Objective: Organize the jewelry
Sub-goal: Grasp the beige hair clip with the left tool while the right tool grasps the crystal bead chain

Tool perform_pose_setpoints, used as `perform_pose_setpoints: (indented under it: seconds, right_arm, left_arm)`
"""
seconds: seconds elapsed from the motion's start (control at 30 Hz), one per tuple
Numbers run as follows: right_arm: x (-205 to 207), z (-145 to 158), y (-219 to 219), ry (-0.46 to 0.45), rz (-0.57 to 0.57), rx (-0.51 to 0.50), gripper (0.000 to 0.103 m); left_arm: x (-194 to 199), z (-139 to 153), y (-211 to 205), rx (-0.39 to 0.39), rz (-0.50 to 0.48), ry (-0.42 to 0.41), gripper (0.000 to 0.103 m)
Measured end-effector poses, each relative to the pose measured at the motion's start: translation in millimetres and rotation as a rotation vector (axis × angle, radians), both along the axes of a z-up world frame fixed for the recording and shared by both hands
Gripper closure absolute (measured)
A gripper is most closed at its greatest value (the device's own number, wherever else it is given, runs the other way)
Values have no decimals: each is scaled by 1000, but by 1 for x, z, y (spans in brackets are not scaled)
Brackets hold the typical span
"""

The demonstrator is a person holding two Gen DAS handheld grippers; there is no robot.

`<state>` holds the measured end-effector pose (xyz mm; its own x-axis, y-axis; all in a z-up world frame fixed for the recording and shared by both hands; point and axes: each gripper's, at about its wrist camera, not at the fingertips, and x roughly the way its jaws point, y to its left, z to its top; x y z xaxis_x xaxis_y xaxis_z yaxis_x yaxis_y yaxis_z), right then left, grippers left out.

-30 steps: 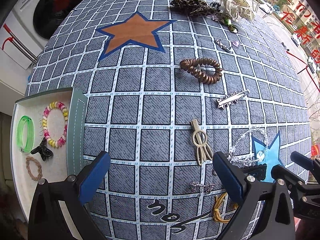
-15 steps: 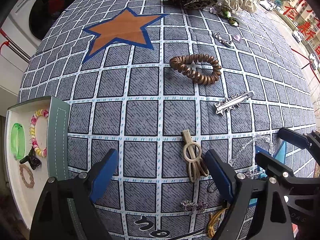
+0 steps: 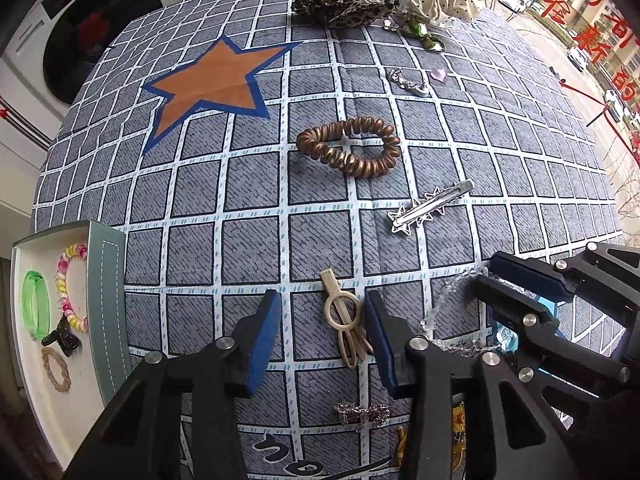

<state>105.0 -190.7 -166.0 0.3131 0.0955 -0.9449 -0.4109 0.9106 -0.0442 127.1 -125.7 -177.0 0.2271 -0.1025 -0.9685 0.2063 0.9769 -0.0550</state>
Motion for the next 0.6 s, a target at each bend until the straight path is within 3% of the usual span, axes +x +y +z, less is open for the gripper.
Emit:
perform_pose_setpoints:
  seconds: [0.1,0.3,0.47,0.6]
  right_arm:
    - [-4,1,-2,0,-15,-2,92]
    - [-3,6,-28,29,-158,90,101]
    - [-3,11,-52,67,-291,188,101]
    - [-5,13,-60,98,-330,240,101]
  left_arm:
    - [-1,4,-5,-4,-8,-2,77]
    - [-6,12,6,-61,22,-7,77]
    - [-11,24,7,-80,12,-31,77]
    - [-15,33,15,-91,17,-47,77]
